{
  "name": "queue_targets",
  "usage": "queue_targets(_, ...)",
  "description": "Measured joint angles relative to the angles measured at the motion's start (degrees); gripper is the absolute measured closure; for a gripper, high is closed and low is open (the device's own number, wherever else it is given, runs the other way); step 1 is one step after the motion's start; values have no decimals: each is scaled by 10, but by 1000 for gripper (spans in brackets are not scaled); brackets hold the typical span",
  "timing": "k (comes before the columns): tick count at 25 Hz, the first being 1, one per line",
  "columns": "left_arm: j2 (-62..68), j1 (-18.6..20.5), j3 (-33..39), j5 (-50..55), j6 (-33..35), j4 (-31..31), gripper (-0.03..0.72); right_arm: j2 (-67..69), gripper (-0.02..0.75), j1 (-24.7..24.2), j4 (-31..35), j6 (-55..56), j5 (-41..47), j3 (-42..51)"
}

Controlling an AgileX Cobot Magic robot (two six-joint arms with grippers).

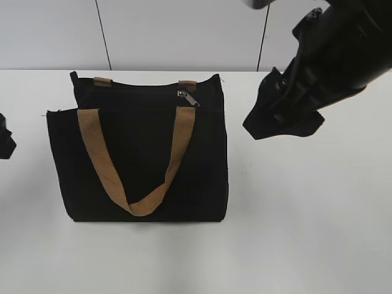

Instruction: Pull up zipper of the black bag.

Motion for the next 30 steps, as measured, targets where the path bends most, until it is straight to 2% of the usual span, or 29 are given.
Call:
queue_targets(6,-125,0,0,109,37,-52,197,-60,142,0,0,0,32,22)
queue_targets(15,-344,0,3,249,47,-87,196,-236,142,0,-1,18,41,203)
queue_targets(24,-525,0,68,265,84,-111,196,-439,142,0,-1,38,120,320)
queue_targets(30,-583,0,133,268,136,-112,221,-532,142,0,-2,43,108,395)
